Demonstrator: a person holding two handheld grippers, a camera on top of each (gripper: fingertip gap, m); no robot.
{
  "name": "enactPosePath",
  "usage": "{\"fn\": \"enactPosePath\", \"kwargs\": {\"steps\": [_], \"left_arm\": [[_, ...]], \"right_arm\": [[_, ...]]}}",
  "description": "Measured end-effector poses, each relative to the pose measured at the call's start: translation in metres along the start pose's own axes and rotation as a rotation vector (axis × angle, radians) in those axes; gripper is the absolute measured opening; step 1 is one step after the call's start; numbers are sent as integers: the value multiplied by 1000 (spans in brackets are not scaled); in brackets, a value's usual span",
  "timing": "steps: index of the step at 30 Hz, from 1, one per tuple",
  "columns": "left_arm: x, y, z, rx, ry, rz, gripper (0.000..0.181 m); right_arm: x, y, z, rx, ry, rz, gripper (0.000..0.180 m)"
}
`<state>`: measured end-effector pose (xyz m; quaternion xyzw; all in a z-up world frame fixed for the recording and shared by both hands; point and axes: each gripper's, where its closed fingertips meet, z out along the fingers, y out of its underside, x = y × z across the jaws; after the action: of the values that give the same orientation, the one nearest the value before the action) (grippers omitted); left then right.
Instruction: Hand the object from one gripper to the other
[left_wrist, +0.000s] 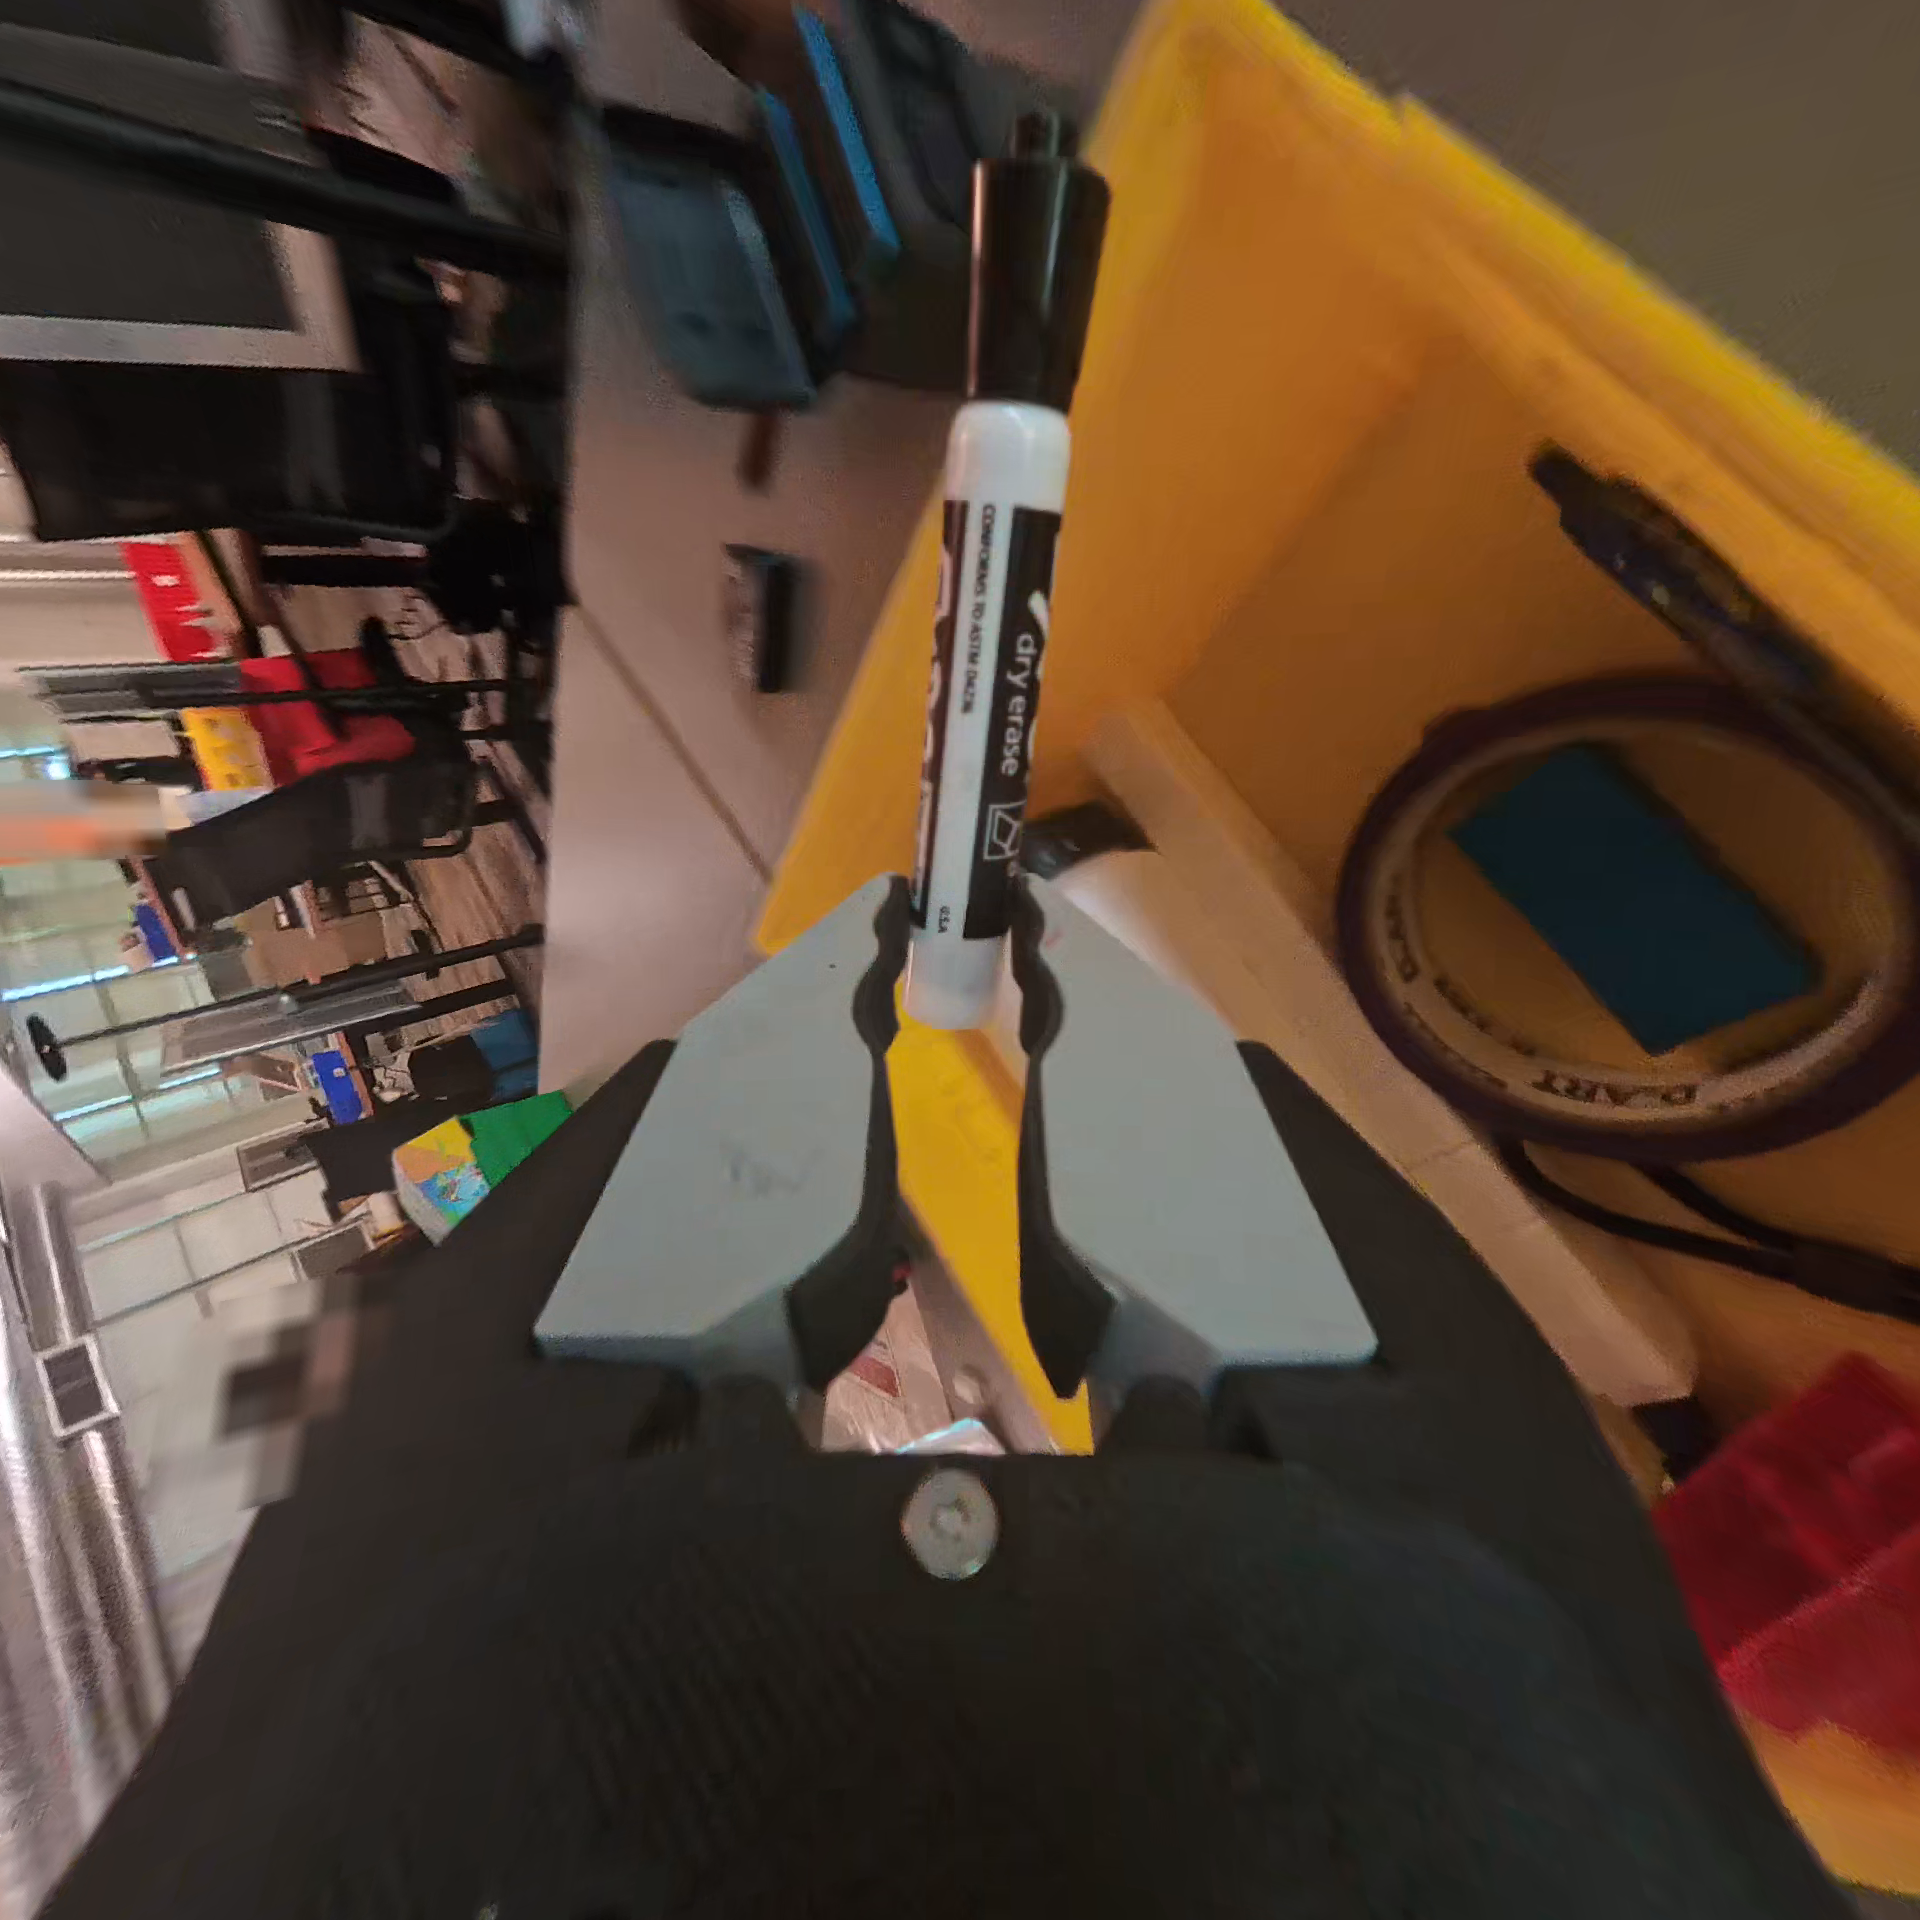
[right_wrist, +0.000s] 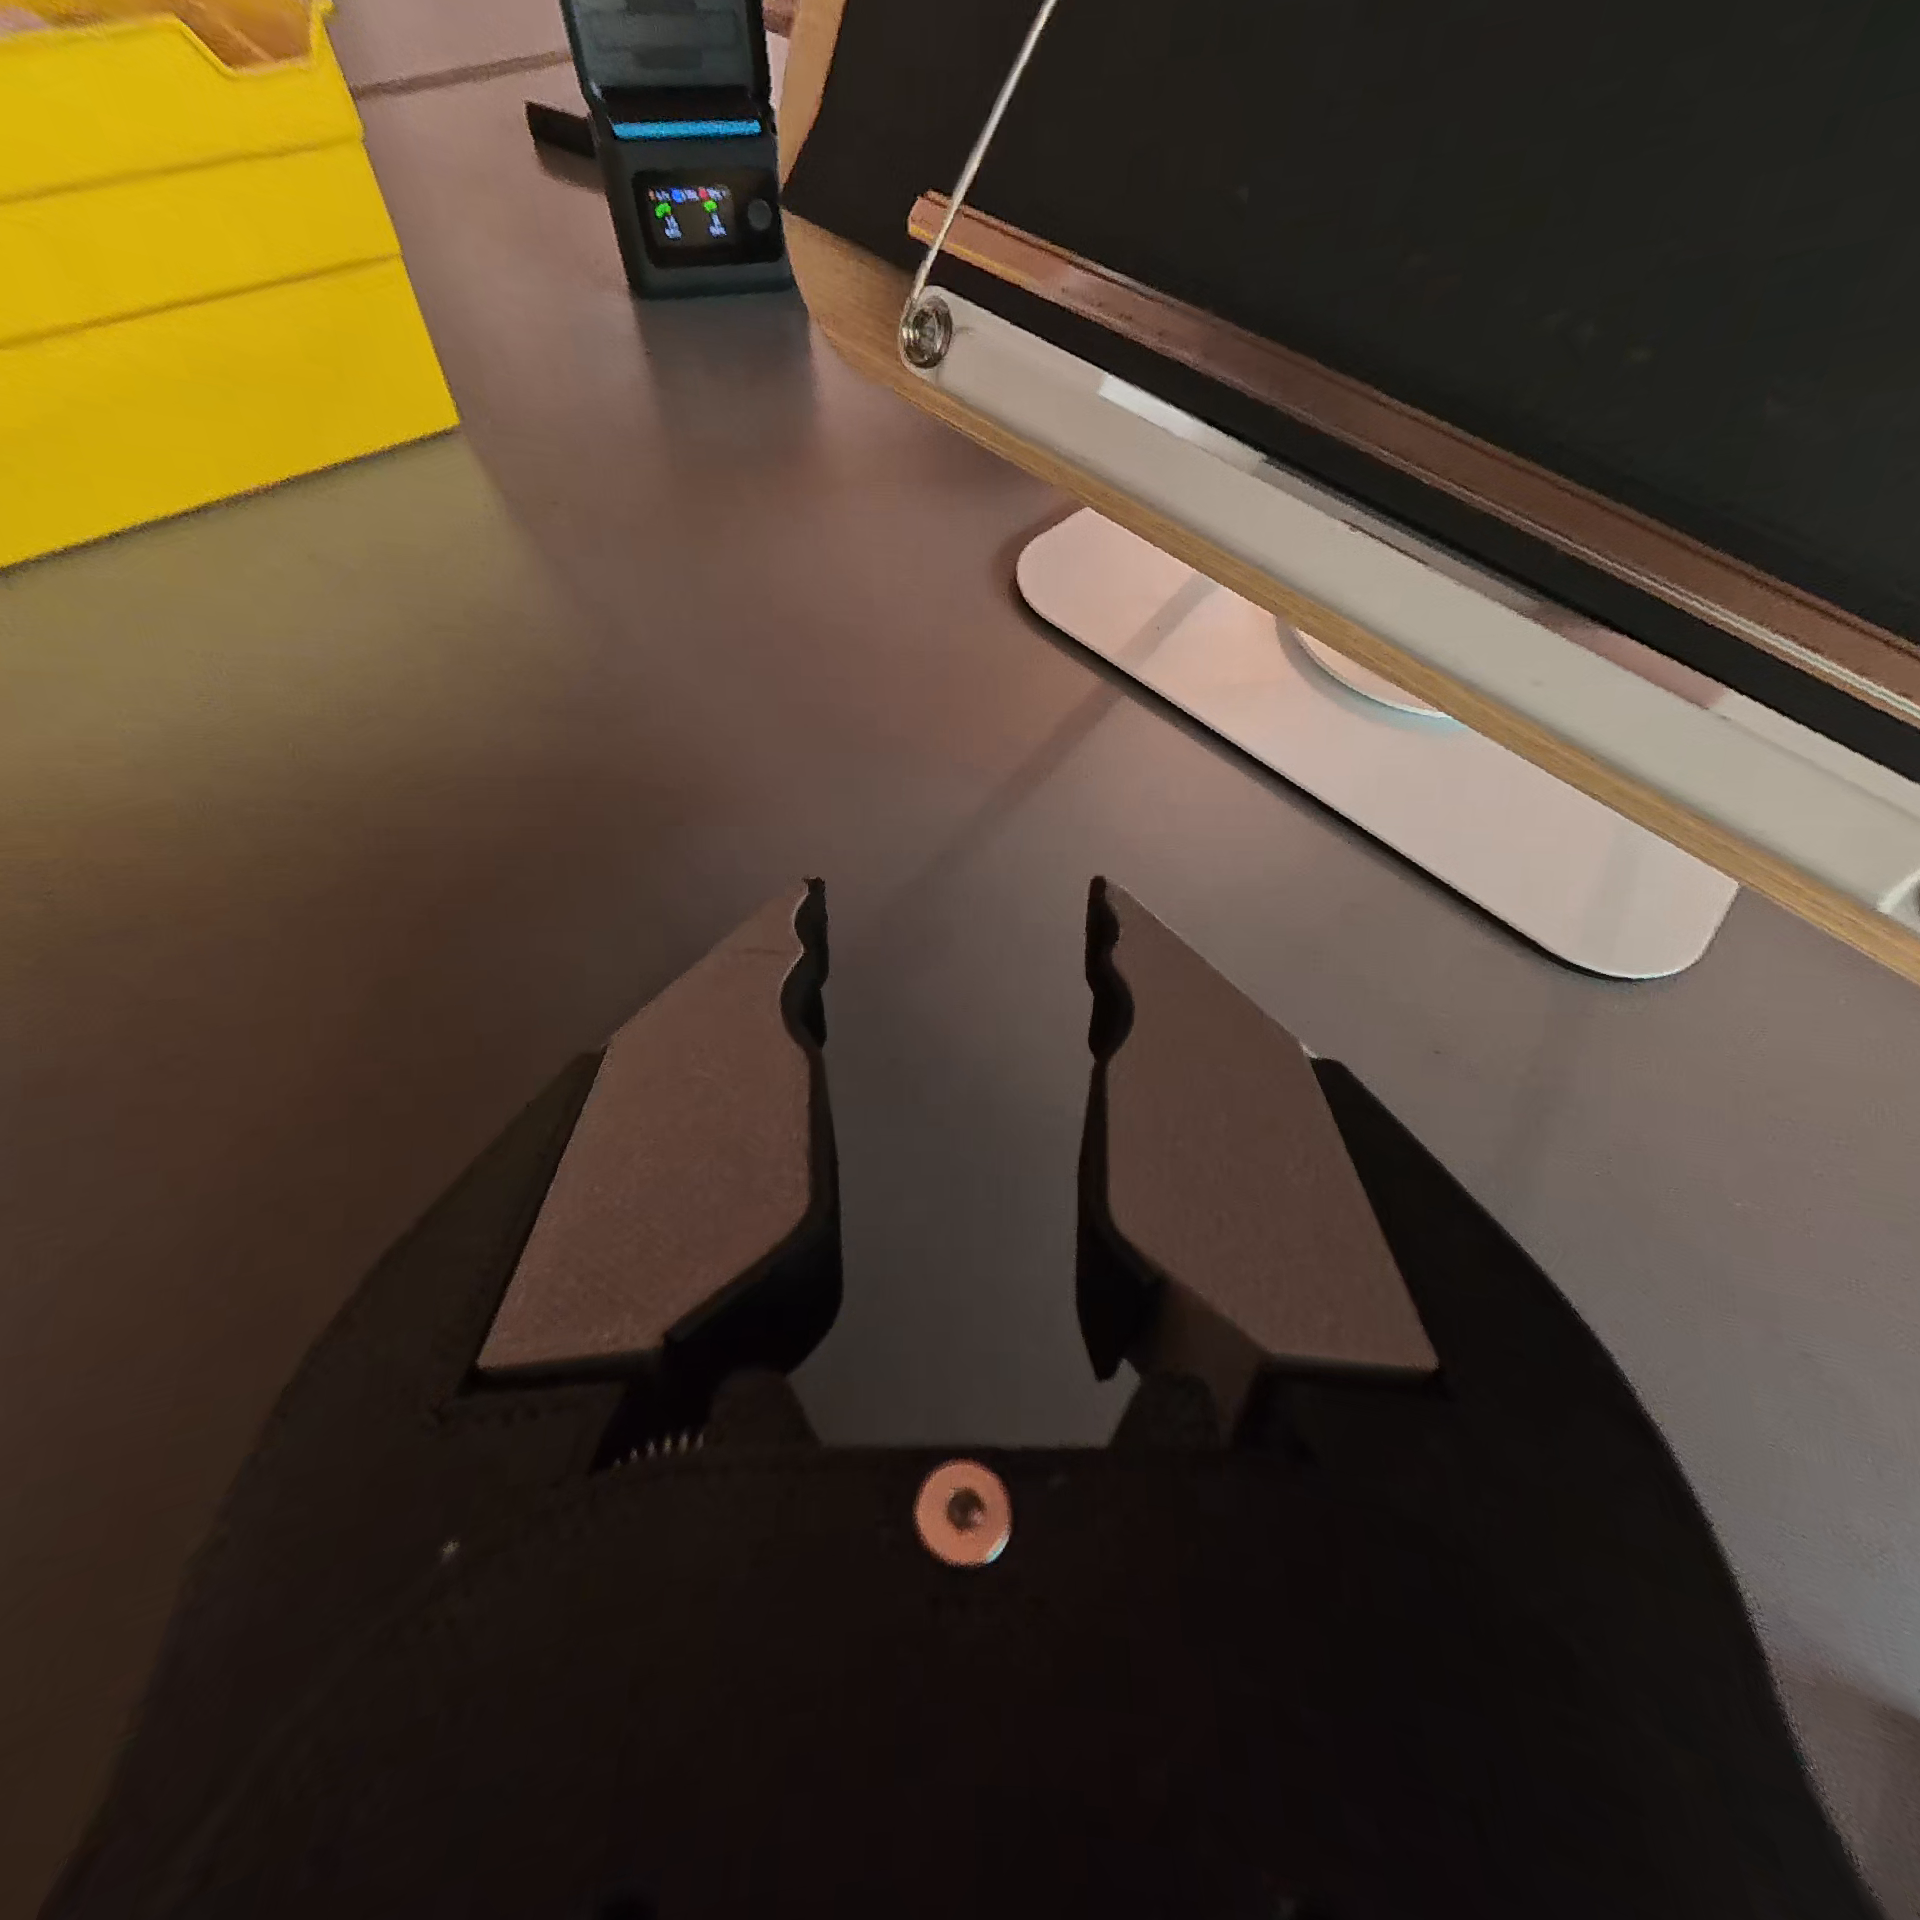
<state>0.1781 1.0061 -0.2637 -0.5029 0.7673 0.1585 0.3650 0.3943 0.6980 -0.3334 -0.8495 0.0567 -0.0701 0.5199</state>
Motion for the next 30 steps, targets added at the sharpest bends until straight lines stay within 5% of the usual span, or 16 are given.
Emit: {"fn": "enactPosePath", "kwargs": {"steps": [1, 5, 10, 14, 22, 27, 30], "left_arm": [[-9, -9, -13, 47, -19, -45, 17], [-12, -74, -73, 344, -5, -206, 17], [68, -193, -149, 826, 244, -353, 17], [130, -256, -149, 1005, 448, -506, 17], [181, -314, -123, 1118, 602, -640, 15], [194, -311, -125, 1113, 617, -585, 16], [197, -305, -123, 1087, 648, -597, 15]], "right_arm": [[-2, -2, -1, 16, -20, 12, 47], [-21, -18, -9, 113, -166, 70, 48], [-54, -53, -40, 316, -448, 142, 48], [-61, -80, -81, 494, -668, 269, 53], [-21, -72, -75, 471, -564, 354, 45], [-31, -66, -69, 439, -613, 340, 15], [-36, -65, -65, 424, -608, 340, 15]]}}
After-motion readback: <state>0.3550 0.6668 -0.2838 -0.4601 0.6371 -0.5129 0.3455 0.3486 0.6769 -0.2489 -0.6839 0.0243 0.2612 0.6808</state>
